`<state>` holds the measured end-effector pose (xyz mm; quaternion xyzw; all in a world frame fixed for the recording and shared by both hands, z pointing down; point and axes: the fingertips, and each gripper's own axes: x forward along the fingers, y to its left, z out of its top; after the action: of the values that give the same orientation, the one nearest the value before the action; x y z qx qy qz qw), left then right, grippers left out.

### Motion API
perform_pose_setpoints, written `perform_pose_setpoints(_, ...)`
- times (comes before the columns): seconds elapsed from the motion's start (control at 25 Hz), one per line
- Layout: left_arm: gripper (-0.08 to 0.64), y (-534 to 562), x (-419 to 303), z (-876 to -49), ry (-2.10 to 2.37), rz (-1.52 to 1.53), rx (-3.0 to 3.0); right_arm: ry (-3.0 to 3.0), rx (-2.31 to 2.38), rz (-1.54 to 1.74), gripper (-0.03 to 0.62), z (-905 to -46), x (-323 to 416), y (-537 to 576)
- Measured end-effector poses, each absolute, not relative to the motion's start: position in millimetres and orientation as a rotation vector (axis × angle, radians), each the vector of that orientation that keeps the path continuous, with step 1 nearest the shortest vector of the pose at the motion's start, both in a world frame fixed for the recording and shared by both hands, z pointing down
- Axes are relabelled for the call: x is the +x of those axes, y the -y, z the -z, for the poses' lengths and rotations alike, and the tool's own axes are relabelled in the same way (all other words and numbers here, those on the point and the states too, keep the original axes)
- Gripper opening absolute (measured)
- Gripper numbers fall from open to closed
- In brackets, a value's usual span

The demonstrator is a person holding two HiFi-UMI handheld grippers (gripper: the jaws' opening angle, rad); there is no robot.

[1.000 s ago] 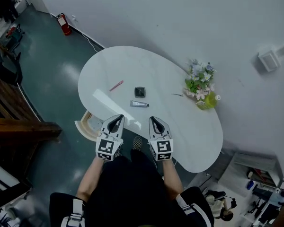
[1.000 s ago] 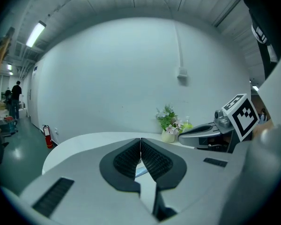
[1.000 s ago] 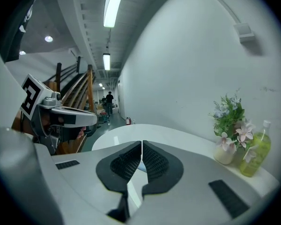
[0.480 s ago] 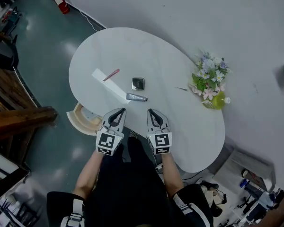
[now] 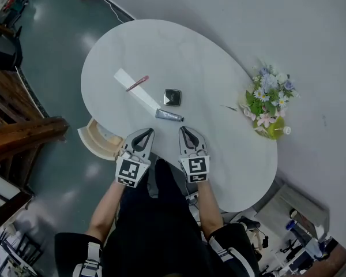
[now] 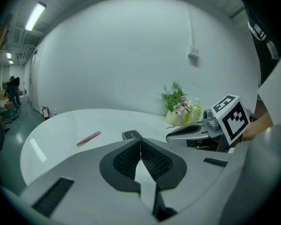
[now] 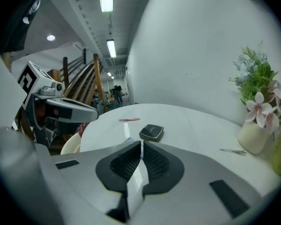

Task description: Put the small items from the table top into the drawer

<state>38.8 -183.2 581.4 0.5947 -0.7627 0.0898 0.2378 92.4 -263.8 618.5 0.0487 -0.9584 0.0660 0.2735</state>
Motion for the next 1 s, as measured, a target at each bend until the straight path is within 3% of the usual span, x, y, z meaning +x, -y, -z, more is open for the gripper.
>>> perform_pose_setpoints(0.2, 0.02, 185.0, 36.3, -580.2, 2.09, -0.235, 1.613, 2.521, 0.049, -0.157, 0.038, -638.2, 84.1, 266.0)
perform_pose_setpoints(0.24, 0.02, 185.5, 36.5, -579.7, 2.09, -0.235, 1.614, 2.514, 0.036, -0.158, 0.067, -641.1, 81.8, 266.3)
perform_pose_setpoints(0.28, 0.02, 185.9, 36.4, -579.4, 2.089, -0.235, 1.615, 2.506, 0.021, -0.165, 0.148, -644.2, 79.3, 266.3)
perform_pose_setpoints(0.32, 0.02, 186.3, 36.1, -579.4, 2.088, -0.235, 1.614, 2.497, 0.008, -0.172, 0.181, -647.5, 76.6, 266.5)
perform_pose_setpoints(0.48, 0.02, 186.7, 34.2, -581.0, 2.086, -0.233, 1.606, 2.467, -0.006, -0.167, 0.227, -658.1, 67.3, 270.5)
perform_pose_setpoints(1.0, 0.02, 179.6, 19.1, -583.1, 2.108, -0.231, 1.559, 2.382, -0.086, -0.118, 0.242, -676.7, 53.2, 266.6)
